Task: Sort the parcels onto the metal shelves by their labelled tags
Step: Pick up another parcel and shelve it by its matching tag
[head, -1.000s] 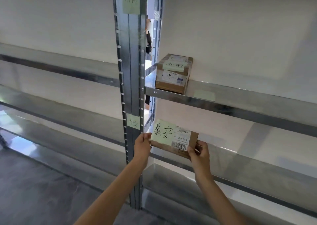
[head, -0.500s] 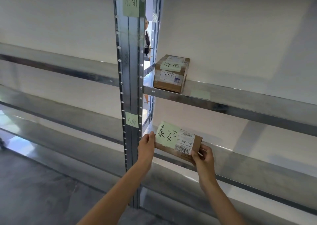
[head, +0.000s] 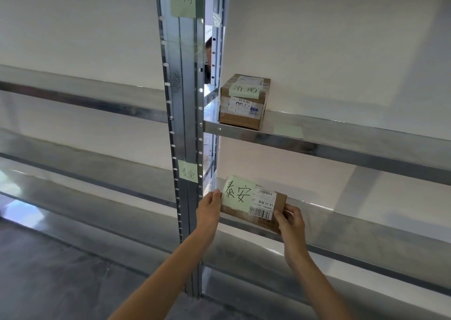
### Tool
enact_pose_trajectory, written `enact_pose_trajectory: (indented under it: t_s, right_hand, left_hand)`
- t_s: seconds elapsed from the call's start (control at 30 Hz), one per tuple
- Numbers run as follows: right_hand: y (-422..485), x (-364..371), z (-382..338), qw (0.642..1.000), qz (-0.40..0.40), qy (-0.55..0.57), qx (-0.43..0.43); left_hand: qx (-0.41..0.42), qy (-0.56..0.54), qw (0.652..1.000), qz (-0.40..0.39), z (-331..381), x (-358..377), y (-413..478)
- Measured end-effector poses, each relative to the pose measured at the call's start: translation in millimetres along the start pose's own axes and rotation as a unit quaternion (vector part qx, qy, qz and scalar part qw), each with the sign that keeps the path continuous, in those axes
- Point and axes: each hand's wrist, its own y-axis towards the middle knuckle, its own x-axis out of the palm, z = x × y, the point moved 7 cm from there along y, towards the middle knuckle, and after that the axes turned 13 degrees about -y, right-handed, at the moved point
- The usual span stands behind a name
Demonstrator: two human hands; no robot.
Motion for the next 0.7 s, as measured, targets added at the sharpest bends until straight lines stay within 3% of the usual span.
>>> enact_pose_trajectory:
  t_s: [0.43,0.7]
  right_hand:
    - [57.7,21.0,15.7,0.999,-0.004,0.001,0.031]
    - [127.9,41.5,26.5,0.999,-0.024,-0.015,0.045]
  left_hand:
    - [-0.031,-0.018,0.999,0.009,-12.1,18.2,55.4]
    - [-0.046,0.03,0.998,0.024,-26.4,36.2,117.2]
